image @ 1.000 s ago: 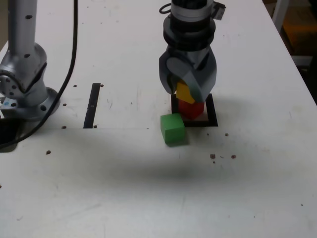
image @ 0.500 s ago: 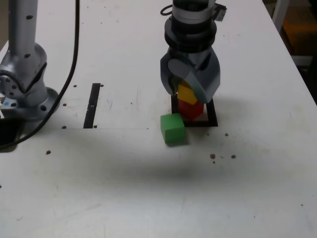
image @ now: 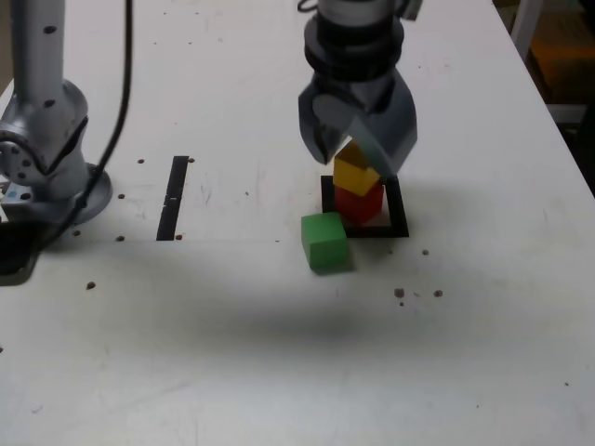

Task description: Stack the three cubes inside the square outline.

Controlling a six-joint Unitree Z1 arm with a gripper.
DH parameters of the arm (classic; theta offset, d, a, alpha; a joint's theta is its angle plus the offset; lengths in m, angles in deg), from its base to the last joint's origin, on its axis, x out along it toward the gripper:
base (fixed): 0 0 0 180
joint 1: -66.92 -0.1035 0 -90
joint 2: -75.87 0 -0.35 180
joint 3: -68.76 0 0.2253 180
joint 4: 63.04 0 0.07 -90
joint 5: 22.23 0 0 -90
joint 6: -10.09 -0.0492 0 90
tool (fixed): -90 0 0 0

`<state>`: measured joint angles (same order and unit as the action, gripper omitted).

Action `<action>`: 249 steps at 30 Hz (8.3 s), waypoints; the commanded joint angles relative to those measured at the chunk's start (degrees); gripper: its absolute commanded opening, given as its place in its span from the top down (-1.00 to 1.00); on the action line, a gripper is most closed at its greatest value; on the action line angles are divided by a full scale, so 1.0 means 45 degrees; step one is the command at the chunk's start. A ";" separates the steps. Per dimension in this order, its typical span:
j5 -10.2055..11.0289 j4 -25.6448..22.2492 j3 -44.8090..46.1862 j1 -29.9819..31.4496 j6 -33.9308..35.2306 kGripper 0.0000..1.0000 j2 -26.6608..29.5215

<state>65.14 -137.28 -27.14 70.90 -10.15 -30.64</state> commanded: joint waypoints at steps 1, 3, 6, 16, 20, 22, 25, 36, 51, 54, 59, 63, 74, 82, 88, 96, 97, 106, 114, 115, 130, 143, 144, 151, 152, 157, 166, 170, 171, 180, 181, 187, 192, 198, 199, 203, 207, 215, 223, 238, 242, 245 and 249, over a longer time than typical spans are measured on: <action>0.0153 -0.0349 -0.0079 -0.0002 0.0154 -0.38 0.0534; 0.0278 -0.0680 -0.0096 0.0027 0.0317 -0.38 0.0919; 0.0471 -0.1231 -0.0114 0.0143 0.0634 -0.38 0.1558; 0.0846 -0.3044 -0.0102 0.1296 0.2038 -0.38 0.3281; 0.0807 -0.3152 -0.0103 0.2167 0.2654 -0.38 0.3571; 0.0742 -0.3125 -0.0108 0.2565 0.2822 -0.38 0.3587; 0.0572 -0.3016 -0.0021 0.3116 0.3014 -0.38 0.3511; -0.0146 -0.1518 0.1238 0.4184 0.3171 -0.38 0.2474; -0.0421 0.0230 0.1357 0.4245 0.3171 -0.38 0.0677; -0.0571 0.0348 0.1324 0.4242 0.3171 -0.38 0.0405; -0.0851 0.0507 0.1309 0.4228 0.3171 -0.38 -0.0005; -0.1009 0.0675 0.1348 0.4214 0.3171 -0.38 -0.0257; -0.0819 0.0613 0.1630 0.3918 0.3171 -0.38 -0.0321; -0.0842 0.0631 0.1629 0.3904 0.3171 -0.38 -0.0497; -0.0869 0.0671 0.1648 0.3874 0.3171 -0.38 -0.0706; -0.0844 0.0775 0.1617 0.3762 0.3168 -0.38 -0.1026; -0.0840 0.0787 0.1612 0.3740 0.3162 -0.38 -0.1069; -0.0845 0.0864 0.1639 0.3613 0.3099 -0.38 -0.1464; -0.0907 0.0913 0.1668 0.3518 0.3034 -0.38 -0.1853; -0.0911 0.0918 0.1668 0.3517 0.3034 -0.38 -0.1865; -0.1701 0.1172 0.1982 0.3510 0.3105 0.27 -0.1976; -0.1887 0.0901 0.2157 0.3607 0.3365 0.53 -0.1607; -0.1846 0.0815 0.2157 0.3633 0.3438 0.53 -0.1527; -0.1128 -0.1136 0.1984 0.4103 0.5024 0.53 0.0203; -0.1018 -0.1440 0.1887 0.4179 0.5228 0.53 0.0435; -0.0533 -0.2765 0.1291 0.4363 0.5809 0.53 0.1191; 0.0132 -0.4472 -0.0842 0.3923 0.5585 0.53 0.1402; 0.0131 -0.4898 -0.1921 0.3274 0.4892 0.53 0.1033; 0.0109 -0.5044 -0.2272 0.3020 0.4609 0.53 0.0869; -0.0329 -0.5683 -0.3977 0.1434 0.3124 0.53 -0.0191; -0.0433 -0.5699 -0.4090 0.1272 0.2974 0.53 -0.0309; -0.0854 -0.5711 -0.4547 0.0846 0.2401 0.53 -0.0849; -0.0943 -0.5710 -0.4963 0.0762 0.2251 0.53 -0.1119; -0.0988 -0.5814 -0.5163 0.0739 0.2219 0.53 -0.1116; -0.0985 -0.5839 -0.5154 0.0745 0.2226 0.53 -0.1078; -0.0963 -0.5892 -0.5115 0.0852 0.2309 0.53 -0.0882; -0.0920 -0.5806 -0.5053 0.1172 0.2550 0.47 -0.0729; -0.0810 -0.5188 -0.4958 0.1508 0.2576 -0.17 -0.1119; -0.0221 -0.4758 -0.5070 0.0833 0.0881 -0.50 -0.1697; 0.0076 -0.4643 -0.5519 -0.2009 -0.3049 -0.52 -0.3114; 0.0047 -0.4591 -0.5929 -0.2209 -0.3484 -0.52 -0.3571; -0.0020 -0.4600 -0.6266 -0.2308 -0.3696 -0.52 -0.3962; -0.0110 -0.4587 -0.6521 -0.2465 -0.3862 -0.52 -0.4390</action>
<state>64.82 -157.94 -56.15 60.25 -27.38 -49.59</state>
